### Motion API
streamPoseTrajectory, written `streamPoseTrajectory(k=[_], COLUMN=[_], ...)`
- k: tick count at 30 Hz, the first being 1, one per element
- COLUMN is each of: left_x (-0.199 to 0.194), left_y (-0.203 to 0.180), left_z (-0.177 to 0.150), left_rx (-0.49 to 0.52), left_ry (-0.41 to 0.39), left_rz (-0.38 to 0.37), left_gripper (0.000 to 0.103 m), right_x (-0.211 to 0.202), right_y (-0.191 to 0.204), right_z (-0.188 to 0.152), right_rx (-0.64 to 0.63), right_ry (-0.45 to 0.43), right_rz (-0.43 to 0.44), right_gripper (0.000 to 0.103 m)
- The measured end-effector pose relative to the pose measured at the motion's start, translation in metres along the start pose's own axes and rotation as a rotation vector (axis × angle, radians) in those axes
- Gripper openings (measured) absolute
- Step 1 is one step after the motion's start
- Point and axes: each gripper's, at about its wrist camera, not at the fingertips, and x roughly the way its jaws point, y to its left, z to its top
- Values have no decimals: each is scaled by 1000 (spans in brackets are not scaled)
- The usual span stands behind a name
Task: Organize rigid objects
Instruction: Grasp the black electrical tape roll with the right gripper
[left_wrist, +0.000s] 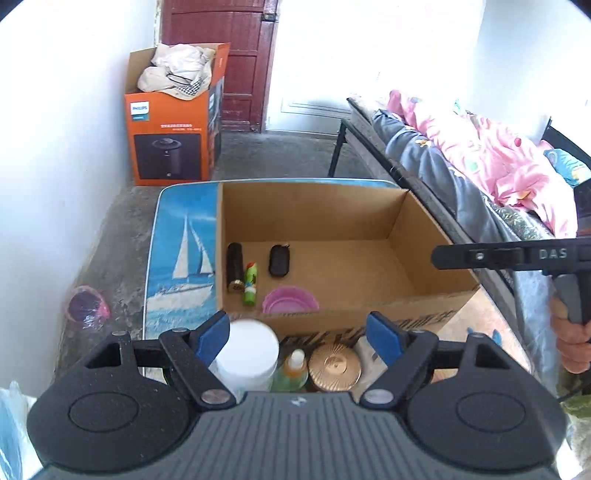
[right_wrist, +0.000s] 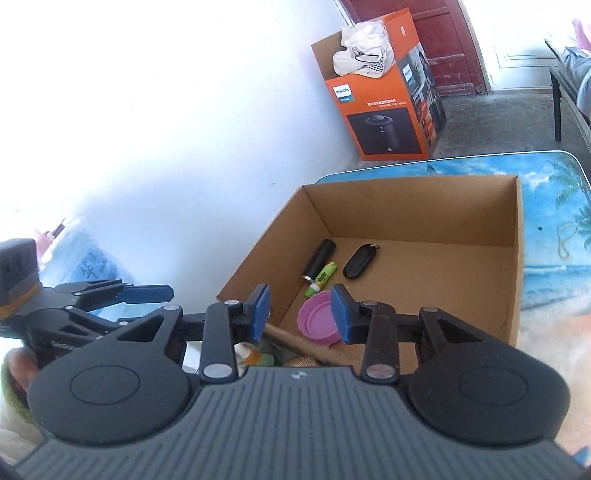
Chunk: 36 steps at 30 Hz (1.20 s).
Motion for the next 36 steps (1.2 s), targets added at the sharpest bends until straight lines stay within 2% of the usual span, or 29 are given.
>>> streamPoseTrajectory(k=[3,8,14,18,25,30,36], left_x=[9,40,64,80,85,83,80], left_y=[1,1,-12,-17,-23,-24,-23], left_z=[-33,-76,-105,-116,-124,-126,-127], left_rx=[-16,-38,44,98,123,149,173], left_ry=[48,189,239,257,229,199,174], left_rz=[23,-13,-9,20,72,52,28], left_gripper=[82,82,82,81,71,65,65], right_x=[10,59,106,122,148,155,157], right_y=[9,19,39,48,53,59,70], right_z=[-39,-92,-128,-136,-137,-136,-136], right_rx=[7,48,31,-26,-86,-90,-99], right_ry=[36,136,222,224,277,291,291], right_rz=[0,-5,-36,-67,-105,-119,-169], right_gripper=[35,35,34,32,24,17,16])
